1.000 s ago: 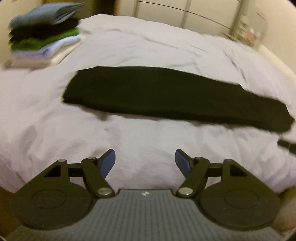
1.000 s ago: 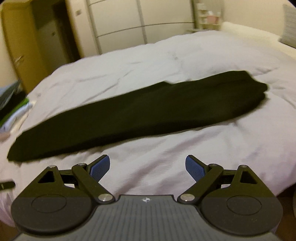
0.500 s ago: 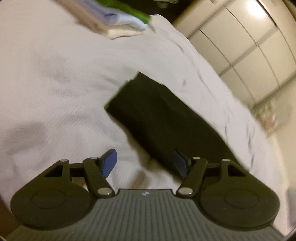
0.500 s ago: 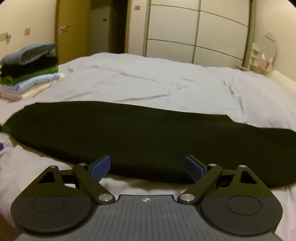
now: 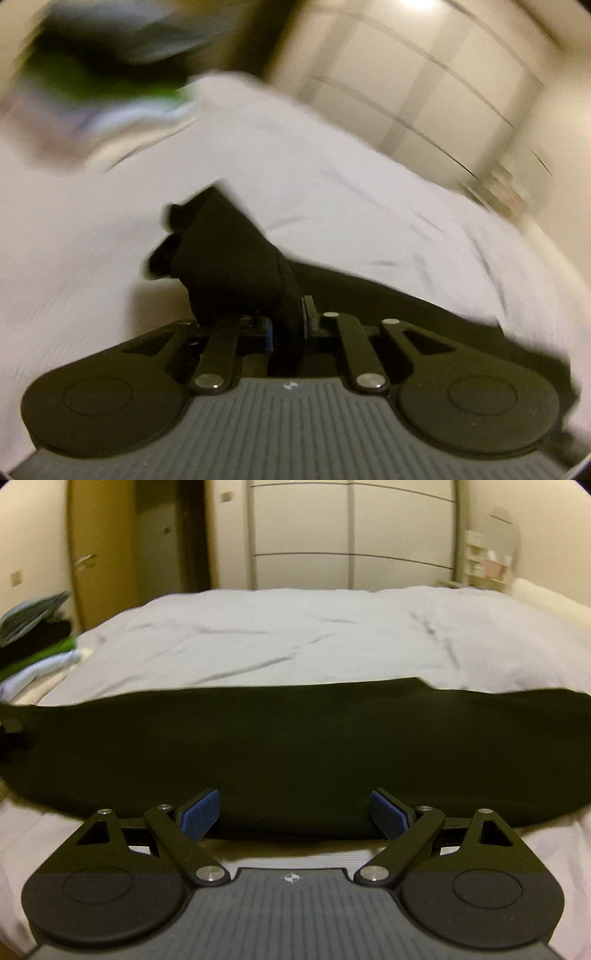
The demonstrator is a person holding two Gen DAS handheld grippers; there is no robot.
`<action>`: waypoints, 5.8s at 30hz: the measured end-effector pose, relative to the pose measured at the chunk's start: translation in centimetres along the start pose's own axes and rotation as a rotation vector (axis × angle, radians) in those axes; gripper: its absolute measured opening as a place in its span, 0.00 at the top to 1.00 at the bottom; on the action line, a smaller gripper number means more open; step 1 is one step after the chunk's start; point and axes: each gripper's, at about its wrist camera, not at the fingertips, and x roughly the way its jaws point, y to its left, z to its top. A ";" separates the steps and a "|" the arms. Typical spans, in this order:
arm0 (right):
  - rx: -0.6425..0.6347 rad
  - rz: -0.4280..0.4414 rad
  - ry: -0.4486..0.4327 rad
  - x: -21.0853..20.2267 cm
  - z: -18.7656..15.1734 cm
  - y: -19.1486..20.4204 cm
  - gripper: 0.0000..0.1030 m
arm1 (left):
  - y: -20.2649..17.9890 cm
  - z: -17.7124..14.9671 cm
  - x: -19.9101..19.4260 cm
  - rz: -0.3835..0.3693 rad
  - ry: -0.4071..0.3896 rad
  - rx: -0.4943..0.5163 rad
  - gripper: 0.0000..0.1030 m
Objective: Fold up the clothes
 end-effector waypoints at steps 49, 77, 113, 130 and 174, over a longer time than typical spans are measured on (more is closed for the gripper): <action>0.627 0.166 -0.107 -1.6 1.8 -16.9 0.93 | -10.8 2.0 5.3 -0.236 0.333 0.494 0.64; 0.511 0.167 -0.198 -1.4 4.6 -25.1 0.94 | -22.3 0.4 11.8 -0.314 0.401 0.718 0.60; 0.401 -0.179 -0.174 2.4 6.0 -37.0 0.94 | -27.9 -1.4 17.7 -0.382 0.462 0.709 0.57; 0.469 -0.413 -0.279 -0.1 3.2 -39.2 0.57 | -27.6 -2.7 17.8 -0.365 0.481 0.714 0.57; 0.280 -0.155 -0.069 -12.3 -3.6 -13.4 0.42 | -20.8 -5.9 0.8 -0.200 0.389 0.673 0.53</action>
